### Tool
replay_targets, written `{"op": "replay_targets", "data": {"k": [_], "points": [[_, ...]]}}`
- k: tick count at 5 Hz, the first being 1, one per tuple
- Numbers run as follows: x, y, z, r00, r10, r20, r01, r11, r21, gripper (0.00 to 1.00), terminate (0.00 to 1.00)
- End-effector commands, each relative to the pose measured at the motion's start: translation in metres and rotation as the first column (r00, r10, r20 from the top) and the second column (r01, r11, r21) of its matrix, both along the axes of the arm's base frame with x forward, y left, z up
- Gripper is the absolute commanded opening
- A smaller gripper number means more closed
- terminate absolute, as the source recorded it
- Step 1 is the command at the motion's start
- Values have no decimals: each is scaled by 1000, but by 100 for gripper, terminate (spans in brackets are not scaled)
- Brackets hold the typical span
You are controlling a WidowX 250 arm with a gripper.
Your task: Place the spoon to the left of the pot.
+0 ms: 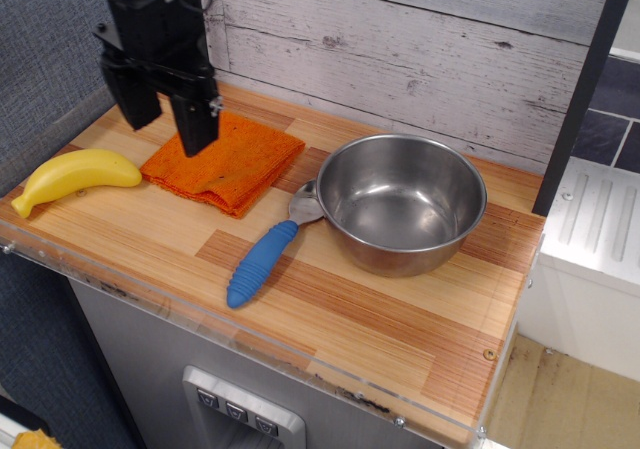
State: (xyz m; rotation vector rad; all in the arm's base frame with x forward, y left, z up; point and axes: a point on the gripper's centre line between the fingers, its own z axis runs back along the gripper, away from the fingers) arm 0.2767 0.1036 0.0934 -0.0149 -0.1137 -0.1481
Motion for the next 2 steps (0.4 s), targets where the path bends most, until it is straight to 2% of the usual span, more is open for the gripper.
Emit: {"op": "replay_targets", "data": {"k": [1,2], "points": [[-3,13,14,1000,8,29,-7,999,-41,100,0],[-3,13,14,1000,8,29,-7,999,-41,100,100]]}}
